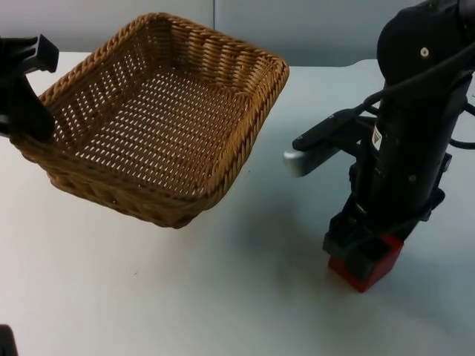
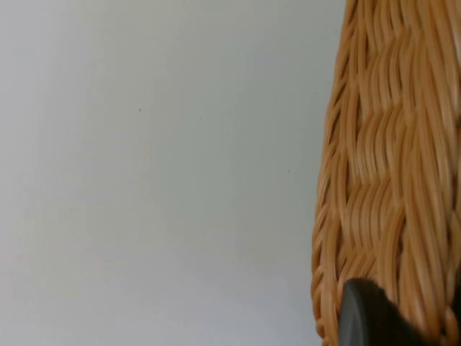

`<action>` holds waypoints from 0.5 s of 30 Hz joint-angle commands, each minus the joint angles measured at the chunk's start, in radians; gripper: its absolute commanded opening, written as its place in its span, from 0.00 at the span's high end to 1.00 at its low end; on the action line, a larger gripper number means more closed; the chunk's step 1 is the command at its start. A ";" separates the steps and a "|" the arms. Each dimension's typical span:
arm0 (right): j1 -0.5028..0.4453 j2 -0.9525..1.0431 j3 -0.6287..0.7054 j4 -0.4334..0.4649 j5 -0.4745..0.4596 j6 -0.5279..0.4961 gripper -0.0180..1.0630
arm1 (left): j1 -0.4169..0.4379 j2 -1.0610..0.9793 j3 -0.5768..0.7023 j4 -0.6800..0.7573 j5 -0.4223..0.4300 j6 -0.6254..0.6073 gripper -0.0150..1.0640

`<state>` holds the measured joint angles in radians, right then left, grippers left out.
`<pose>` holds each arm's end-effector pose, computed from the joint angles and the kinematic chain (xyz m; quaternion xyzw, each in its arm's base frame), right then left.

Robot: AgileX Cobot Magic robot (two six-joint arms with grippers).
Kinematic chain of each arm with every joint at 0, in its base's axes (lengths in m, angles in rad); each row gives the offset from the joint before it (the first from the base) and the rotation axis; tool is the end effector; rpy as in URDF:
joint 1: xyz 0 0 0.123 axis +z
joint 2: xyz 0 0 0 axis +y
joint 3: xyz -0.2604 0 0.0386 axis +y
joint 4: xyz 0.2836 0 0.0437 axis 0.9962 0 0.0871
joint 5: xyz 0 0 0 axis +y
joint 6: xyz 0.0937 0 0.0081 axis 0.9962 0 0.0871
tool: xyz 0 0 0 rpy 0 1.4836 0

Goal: Pick up the basket with the left hand and place the cube into the basket with the right hand.

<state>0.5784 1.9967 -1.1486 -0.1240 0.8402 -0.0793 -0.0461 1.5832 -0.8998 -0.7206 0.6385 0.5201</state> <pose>0.3066 0.1898 0.0668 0.3621 -0.9309 0.0478 0.0034 0.3260 -0.0521 0.1604 0.0235 0.9540 -0.2106 0.2119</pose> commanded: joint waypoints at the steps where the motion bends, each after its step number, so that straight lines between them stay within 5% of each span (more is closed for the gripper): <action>1: 0.000 0.005 -0.006 -0.002 -0.011 0.004 0.36 | 0.003 -0.012 -0.009 -0.030 -0.013 -0.005 0.99; 5: 0.000 0.005 -0.006 -0.002 -0.016 0.004 0.45 | 0.003 -0.012 -0.009 -0.030 -0.015 -0.005 0.99; 10: -0.034 0.005 -0.006 -0.011 0.006 0.054 0.98 | 0.003 -0.012 -0.009 -0.030 -0.015 -0.005 0.99; 15: -0.155 -0.019 -0.011 -0.011 0.057 0.099 0.99 | 0.003 -0.012 -0.009 -0.028 -0.015 -0.005 0.99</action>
<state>0.4929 2.0012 -1.1486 -0.1240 0.8626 -0.0066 -0.0461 1.5832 -0.8998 -0.7206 0.6349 0.5201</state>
